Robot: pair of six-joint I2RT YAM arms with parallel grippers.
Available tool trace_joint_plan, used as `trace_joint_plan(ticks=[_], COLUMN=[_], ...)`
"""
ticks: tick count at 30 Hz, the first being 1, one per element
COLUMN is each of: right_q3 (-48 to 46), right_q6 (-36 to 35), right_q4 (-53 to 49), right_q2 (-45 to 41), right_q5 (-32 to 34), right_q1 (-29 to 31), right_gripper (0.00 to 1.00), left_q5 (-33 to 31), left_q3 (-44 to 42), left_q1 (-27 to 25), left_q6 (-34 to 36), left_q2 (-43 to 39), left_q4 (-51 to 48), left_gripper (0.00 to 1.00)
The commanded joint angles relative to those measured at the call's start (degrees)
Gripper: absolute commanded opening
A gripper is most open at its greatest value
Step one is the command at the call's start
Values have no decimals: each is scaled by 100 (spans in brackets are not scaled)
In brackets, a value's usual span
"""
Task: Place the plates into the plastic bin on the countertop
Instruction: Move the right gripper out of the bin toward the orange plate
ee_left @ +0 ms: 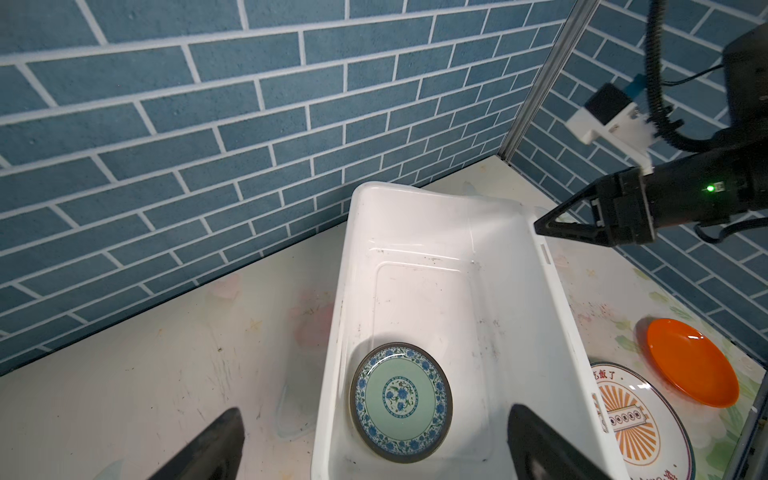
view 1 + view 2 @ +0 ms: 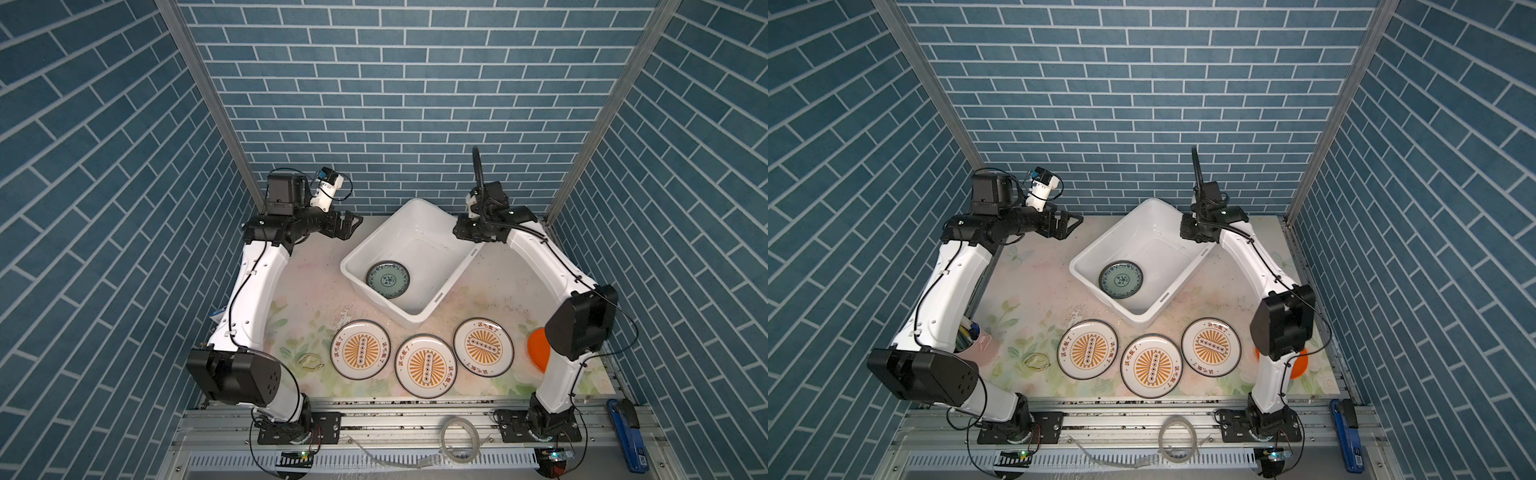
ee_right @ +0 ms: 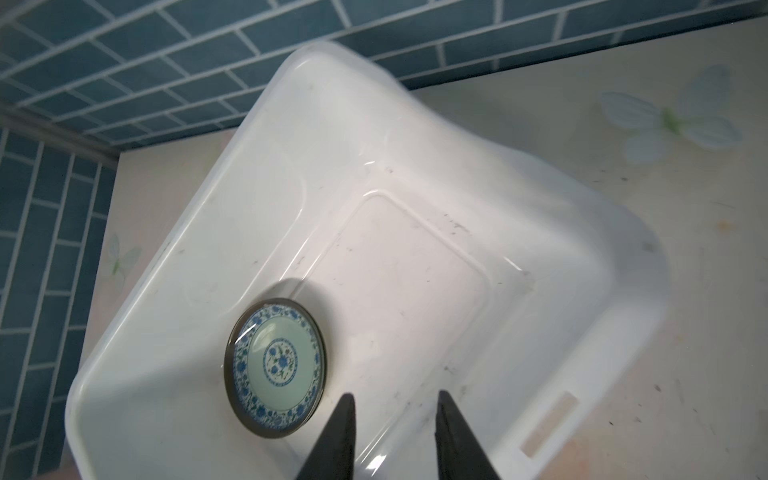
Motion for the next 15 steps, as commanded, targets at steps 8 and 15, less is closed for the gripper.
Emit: trace_joint_plan(ticks=[8,15], right_q3=[-2815,-4315], right_q6=[1938,2681], right_q4=[-208,-57], right_q2=[-1814,-2777], right_q5=[1699,1905], right_q1=[-1070,-1693], right_gripper=[50,52], left_q5=[75,102], left_q3=[139,96], left_q1=[-26,-46], left_q6=[52,40], left_q2=[-12,-69], left_q4=[-117,-143], left_gripper=[99,99])
